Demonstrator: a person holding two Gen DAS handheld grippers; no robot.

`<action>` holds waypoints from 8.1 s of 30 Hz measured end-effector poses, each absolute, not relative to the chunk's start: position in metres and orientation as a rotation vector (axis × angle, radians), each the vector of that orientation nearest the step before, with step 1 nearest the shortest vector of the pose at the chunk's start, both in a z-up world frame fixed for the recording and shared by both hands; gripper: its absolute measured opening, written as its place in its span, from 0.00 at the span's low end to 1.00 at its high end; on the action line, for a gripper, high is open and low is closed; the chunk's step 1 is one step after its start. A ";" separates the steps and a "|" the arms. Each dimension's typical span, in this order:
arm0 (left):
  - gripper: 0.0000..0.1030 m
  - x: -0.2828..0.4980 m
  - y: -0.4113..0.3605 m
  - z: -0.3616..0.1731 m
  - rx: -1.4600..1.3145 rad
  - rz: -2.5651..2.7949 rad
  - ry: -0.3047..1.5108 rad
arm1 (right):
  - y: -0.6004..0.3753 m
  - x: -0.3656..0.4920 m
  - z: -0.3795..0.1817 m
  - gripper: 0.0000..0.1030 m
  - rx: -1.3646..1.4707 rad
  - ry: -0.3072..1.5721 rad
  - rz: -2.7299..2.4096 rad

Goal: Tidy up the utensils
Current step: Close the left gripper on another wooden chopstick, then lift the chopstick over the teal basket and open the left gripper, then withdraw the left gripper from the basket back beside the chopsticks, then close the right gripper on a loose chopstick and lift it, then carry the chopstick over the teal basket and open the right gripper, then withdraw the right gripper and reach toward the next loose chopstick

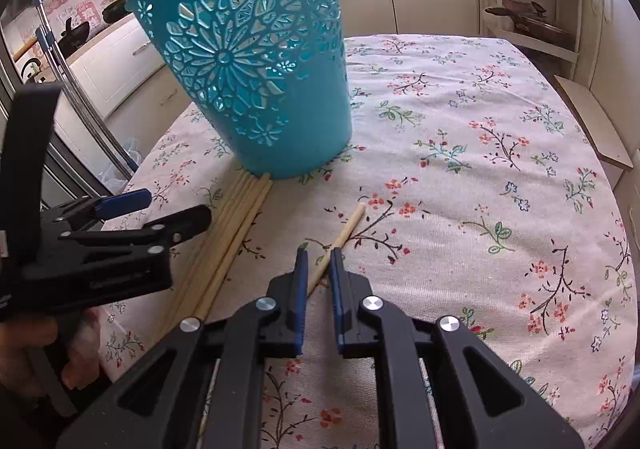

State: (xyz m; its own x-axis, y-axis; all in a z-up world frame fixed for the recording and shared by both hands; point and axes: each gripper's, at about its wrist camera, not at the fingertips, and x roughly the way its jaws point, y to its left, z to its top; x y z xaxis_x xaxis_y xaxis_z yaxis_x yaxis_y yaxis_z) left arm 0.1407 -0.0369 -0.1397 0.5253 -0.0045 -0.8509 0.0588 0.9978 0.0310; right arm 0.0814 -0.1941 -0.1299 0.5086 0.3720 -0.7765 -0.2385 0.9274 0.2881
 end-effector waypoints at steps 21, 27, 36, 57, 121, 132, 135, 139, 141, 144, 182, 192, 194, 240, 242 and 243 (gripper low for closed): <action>0.07 0.151 -0.036 -0.141 0.018 -0.160 0.985 | -0.198 0.083 -0.128 0.12 0.135 0.978 0.377; 0.06 0.144 -0.020 -0.142 -0.025 -0.202 1.026 | -0.205 0.096 -0.128 0.09 0.135 1.017 0.344; 0.11 0.159 -0.039 -0.141 0.079 -0.177 1.070 | -0.191 0.102 -0.125 0.10 0.064 1.047 0.396; 0.05 0.098 0.024 -0.014 -0.339 -0.316 0.707 | -0.195 0.092 -0.133 0.10 0.105 0.967 0.380; 0.56 0.092 0.064 -0.043 -0.356 -0.029 0.568 | -0.162 0.095 -0.123 0.10 -0.183 1.042 0.515; 0.59 0.075 0.062 -0.061 -0.375 -0.050 0.659 | -0.144 0.090 -0.127 0.09 -0.146 0.999 0.369; 0.60 0.070 0.057 -0.065 -0.363 -0.061 0.684 | -0.153 0.087 -0.126 0.05 -0.131 0.996 0.376; 0.60 0.065 0.058 -0.072 -0.367 -0.057 0.720 | -0.174 0.079 -0.116 0.05 -0.033 0.969 0.408; 0.60 0.064 0.060 -0.075 -0.372 -0.054 0.734 | -0.185 0.077 -0.102 0.05 0.042 0.931 0.440; 0.60 0.061 0.059 -0.075 -0.367 -0.053 0.743 | -0.201 0.070 -0.076 0.05 0.147 0.846 0.494; 0.67 0.038 0.054 -0.053 -0.378 -0.079 0.725 | -0.167 0.166 0.037 0.11 0.234 0.411 0.342; 0.70 0.027 0.046 -0.042 -0.315 -0.064 0.691 | -0.200 0.085 0.028 0.28 0.250 0.427 0.321; 0.71 0.025 0.044 -0.039 -0.298 -0.066 0.683 | -0.200 0.071 0.013 0.30 0.232 0.475 0.315; 0.74 0.022 0.041 -0.053 -0.250 -0.049 0.749 | -0.133 0.088 -0.123 0.09 0.050 0.985 0.313; 0.74 0.025 0.040 -0.056 -0.246 -0.053 0.763 | -0.140 0.086 -0.123 0.08 0.033 0.991 0.319; 0.75 0.028 0.038 -0.059 -0.240 -0.059 0.776 | -0.145 0.085 -0.123 0.08 0.020 0.992 0.317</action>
State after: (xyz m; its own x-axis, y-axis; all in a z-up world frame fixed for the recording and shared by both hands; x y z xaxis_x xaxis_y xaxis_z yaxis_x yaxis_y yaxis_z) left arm 0.0279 0.0383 -0.0591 0.7132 -0.1405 -0.6867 -0.0358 0.9711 -0.2359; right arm 0.0845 -0.1445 -0.1228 0.5053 0.2719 -0.8190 -0.2539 0.9539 0.1601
